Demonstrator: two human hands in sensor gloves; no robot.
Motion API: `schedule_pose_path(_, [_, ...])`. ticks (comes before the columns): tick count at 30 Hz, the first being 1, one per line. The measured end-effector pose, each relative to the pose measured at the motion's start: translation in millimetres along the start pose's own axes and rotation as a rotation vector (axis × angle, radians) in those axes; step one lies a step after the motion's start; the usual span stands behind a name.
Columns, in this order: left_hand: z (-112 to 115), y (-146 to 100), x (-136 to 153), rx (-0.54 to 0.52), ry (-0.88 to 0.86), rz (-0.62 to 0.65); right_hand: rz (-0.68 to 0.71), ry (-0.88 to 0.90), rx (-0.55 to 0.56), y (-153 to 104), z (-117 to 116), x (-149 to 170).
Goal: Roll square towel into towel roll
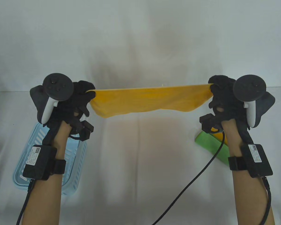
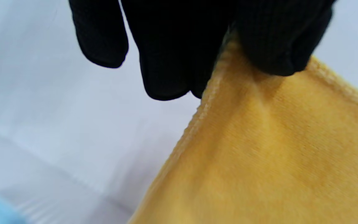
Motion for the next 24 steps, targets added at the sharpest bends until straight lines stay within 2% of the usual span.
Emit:
schedule_pose_path(3, [30.0,-5.7,18.1,0.033,-0.017,-0.035,-0.005,-0.007,-0.025,-8.9,-18.6,22.9])
schedule_pose_path(8, [47.3,-16.5,31.8,0.069,-0.049,-0.07,-0.009,0.001,-0.086,-20.8,-29.8,43.2])
schedule_pose_path(11, [65.5,-25.4,39.2,0.116,-0.024,-0.081,-0.009,-0.011,-0.136,-30.9,-39.9,58.6])
schedule_pose_path(17, [109.6,-56.2,55.5,0.285,0.119,0.022,0.0,-0.024,-0.351,-63.2,-62.5,109.9])
schedule_pose_path(21, [122.7,-83.1,58.2,0.381,0.14,0.1,0.013,-0.035,-0.474,-87.2,-65.3,134.4])
schedule_pose_path(24, [131.0,-110.0,55.6,0.455,0.23,0.187,0.023,-0.056,-0.591,-107.8,-66.1,150.2])
Point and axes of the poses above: the tracker on the back of each hand, its own x axis roughly to the little-finger side, its own y axis roughly from the wrist to the fingertips, z = x × y, the point moved 5 cm from there along y, roughly from the wrist to the fingertips, and after that the axes turned 4 degrees about -z, right-handed, at the moved point
